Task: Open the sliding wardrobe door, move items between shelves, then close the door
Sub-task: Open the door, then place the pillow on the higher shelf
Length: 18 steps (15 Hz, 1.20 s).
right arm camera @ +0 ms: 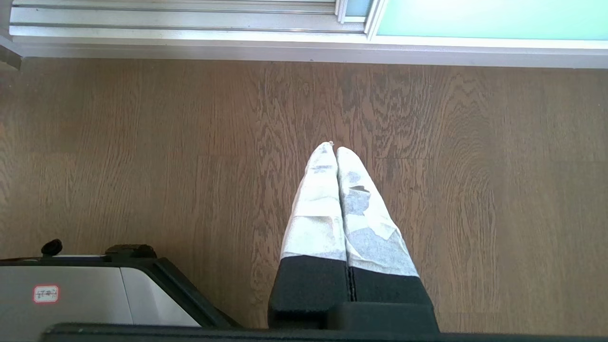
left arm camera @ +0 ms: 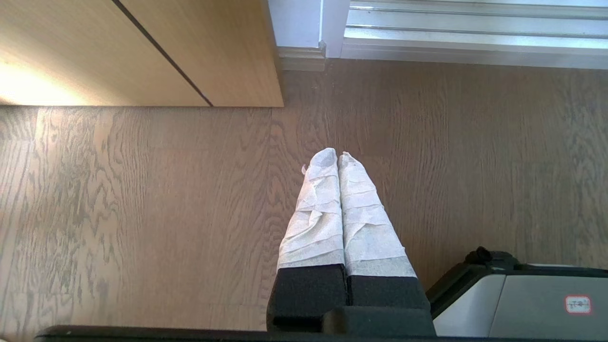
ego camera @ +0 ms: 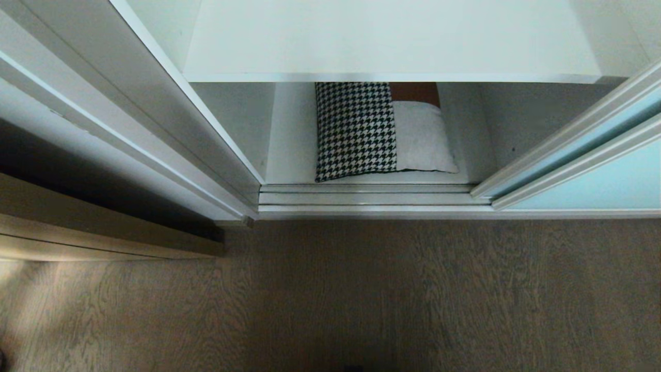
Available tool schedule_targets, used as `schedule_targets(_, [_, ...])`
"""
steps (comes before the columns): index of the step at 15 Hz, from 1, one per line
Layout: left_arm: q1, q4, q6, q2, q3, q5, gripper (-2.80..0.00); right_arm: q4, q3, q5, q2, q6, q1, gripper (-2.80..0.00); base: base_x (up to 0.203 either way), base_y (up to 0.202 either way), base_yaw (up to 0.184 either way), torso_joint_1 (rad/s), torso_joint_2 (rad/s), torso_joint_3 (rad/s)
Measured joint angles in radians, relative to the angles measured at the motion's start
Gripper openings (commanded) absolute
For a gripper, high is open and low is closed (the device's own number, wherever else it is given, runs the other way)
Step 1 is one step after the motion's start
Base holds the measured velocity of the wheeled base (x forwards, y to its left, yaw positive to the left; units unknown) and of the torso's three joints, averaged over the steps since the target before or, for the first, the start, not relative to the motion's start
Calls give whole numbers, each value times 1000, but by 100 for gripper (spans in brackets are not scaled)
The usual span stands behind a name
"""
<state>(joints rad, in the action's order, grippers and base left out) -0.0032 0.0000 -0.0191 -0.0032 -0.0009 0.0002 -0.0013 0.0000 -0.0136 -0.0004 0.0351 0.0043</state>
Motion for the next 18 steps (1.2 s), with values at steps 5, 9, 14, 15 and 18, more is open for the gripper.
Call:
schedule_targets(5, [0,0,0,0,1,0,-280,0,0,0,0,1,0,-280,0,0,0,0,0,0])
schedule_targets(9, [0,0,-1,1,1,0,-280,0,0,0,0,0,0,-280,0,0,0,0,0,0])
schedule_targets(14, [0,0,0,1,1,0,-280,0,0,0,0,0,0,-280,0,0,0,0,0,0])
schedule_targets(15, [0,0,0,1,1,0,-280,0,0,0,0,0,0,-280,0,0,0,0,0,0])
schedule_targets(18, [0,0,0,1,1,0,-280,0,0,0,0,0,0,-280,0,0,0,0,0,0])
